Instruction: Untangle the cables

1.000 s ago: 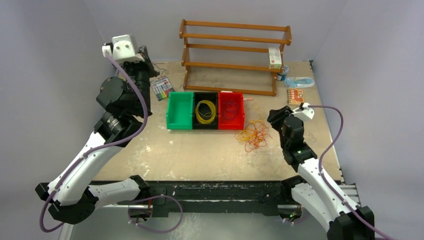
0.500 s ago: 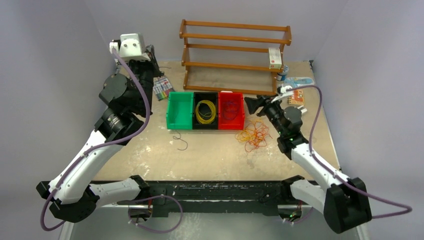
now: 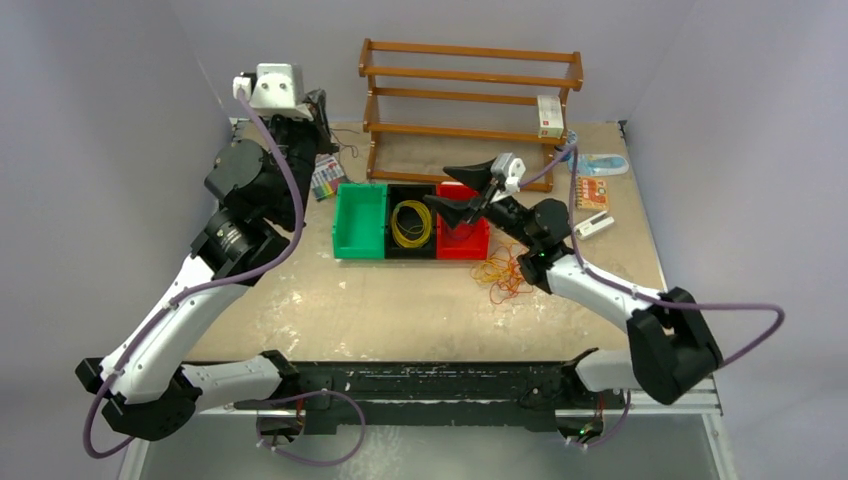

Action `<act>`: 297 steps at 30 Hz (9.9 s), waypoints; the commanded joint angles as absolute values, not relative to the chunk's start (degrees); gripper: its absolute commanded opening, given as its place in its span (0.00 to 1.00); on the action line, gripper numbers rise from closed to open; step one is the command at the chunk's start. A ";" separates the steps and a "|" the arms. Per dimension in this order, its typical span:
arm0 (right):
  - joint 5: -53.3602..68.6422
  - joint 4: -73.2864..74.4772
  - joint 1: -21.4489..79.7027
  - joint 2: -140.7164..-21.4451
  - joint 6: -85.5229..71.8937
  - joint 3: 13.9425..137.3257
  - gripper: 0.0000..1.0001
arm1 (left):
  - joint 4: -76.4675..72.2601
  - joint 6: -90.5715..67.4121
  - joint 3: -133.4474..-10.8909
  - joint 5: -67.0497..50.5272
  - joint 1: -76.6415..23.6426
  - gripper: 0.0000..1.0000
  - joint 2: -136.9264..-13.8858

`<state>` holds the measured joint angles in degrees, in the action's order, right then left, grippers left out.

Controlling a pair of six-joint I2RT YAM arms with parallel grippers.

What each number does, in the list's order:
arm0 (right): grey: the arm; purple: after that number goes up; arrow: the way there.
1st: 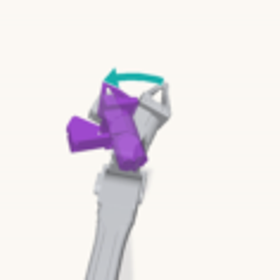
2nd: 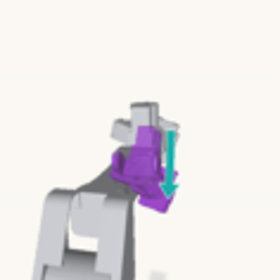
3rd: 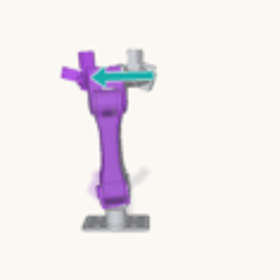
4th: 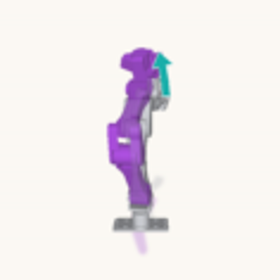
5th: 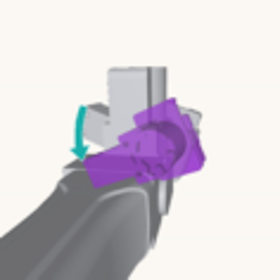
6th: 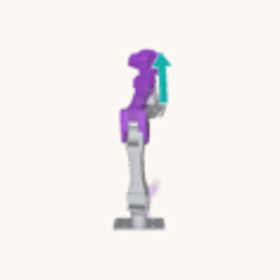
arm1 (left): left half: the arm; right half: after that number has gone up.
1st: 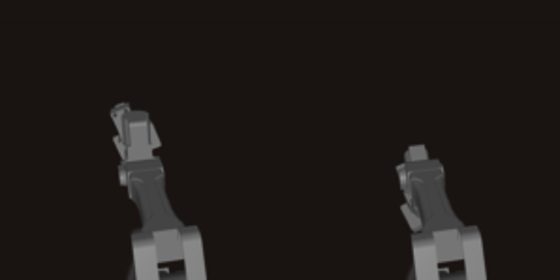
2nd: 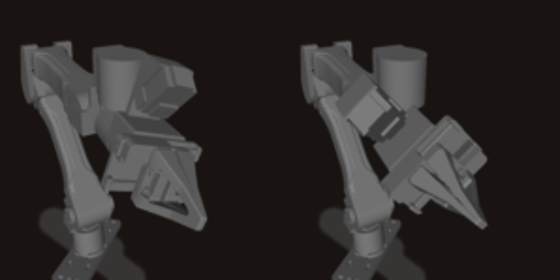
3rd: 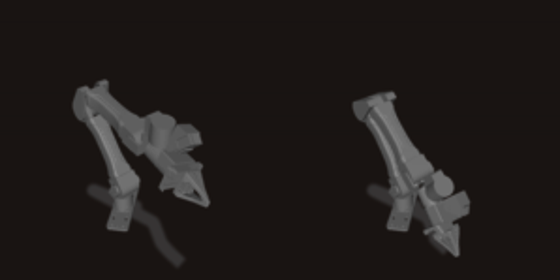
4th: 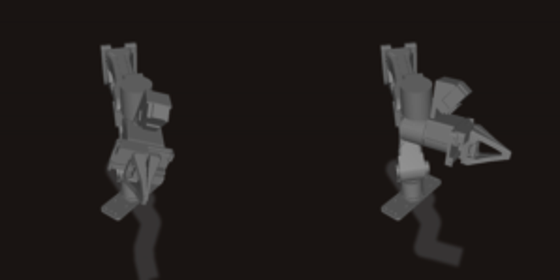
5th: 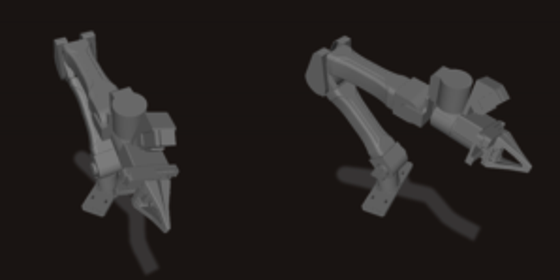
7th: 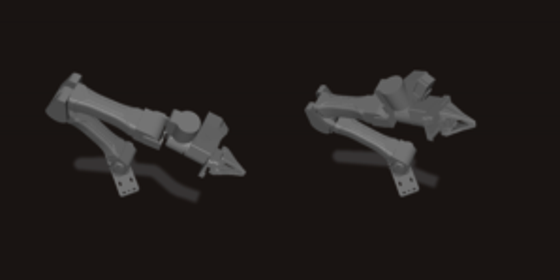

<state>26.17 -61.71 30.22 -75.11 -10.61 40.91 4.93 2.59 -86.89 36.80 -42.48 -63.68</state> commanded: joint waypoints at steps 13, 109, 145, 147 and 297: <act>37.83 -93.17 35.45 -91.49 0.94 49.92 0.69 | 5.95 0.03 -89.90 31.80 -42.20 0.00 -64.39; -14.97 -31.67 31.83 -91.93 4.27 70.18 0.00 | -3.33 -23.29 -67.30 18.16 -41.30 0.00 -82.39; -20.88 -21.98 26.15 -92.18 -3.26 57.06 0.00 | -18.05 -25.40 -71.49 9.99 -41.28 0.00 -100.01; -20.74 -21.54 26.16 -92.39 -3.34 57.24 0.00 | -18.72 -25.33 -71.88 9.83 -41.30 0.00 -100.96; -18.02 0.34 17.93 -101.26 -14.34 65.30 0.31 | -1.67 -22.01 -64.12 29.44 -41.15 0.31 -77.43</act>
